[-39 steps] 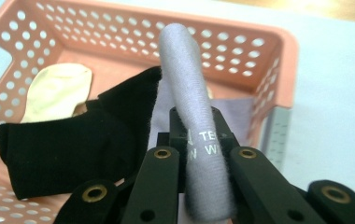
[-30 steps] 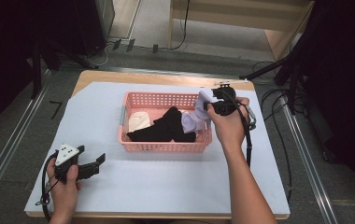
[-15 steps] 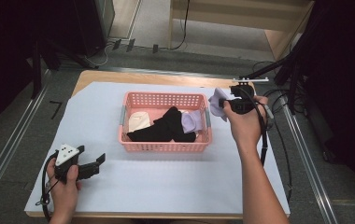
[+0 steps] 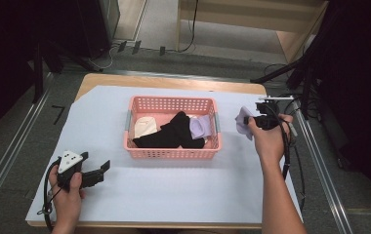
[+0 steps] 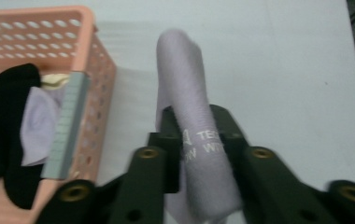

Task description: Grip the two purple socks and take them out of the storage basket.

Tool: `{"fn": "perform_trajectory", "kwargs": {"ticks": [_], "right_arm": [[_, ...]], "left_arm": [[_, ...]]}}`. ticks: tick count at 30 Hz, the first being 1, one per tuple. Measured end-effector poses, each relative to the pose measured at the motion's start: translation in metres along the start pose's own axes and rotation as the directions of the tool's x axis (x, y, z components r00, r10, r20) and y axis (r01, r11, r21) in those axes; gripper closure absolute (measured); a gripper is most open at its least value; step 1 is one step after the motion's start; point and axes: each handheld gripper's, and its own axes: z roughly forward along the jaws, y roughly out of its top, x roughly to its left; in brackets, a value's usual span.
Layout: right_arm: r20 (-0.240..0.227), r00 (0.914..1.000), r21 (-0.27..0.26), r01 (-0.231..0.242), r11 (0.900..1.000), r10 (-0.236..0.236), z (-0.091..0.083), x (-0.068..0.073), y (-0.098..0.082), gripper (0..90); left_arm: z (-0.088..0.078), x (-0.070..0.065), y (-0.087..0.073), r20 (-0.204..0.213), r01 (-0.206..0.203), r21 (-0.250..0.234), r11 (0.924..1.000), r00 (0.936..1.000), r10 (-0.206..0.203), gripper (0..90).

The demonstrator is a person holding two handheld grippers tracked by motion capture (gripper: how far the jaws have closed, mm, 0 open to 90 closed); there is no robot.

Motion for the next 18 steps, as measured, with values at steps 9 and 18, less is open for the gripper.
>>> {"fn": "perform_trajectory", "kwargs": {"ticks": [9, 18], "right_arm": [[0.025, 0.9996, -0.052, -0.013, 0.999, 0.014, -0.003, 0.002, 0.000, 46.3], [-0.045, 0.9941, -0.028, 0.098, 0.995, -0.099, 0.001, 0.051, 0.006, 47.2]], "left_arm": [[0.000, 0.000, 0.000, 0.000, 0.000, 0.000, 1.0000, 1.0000, 0.000, 14.7], [0.000, 0.000, 0.000, 0.002, 0.003, -0.001, 1.0000, 1.0000, -0.003, 14.6]]}}
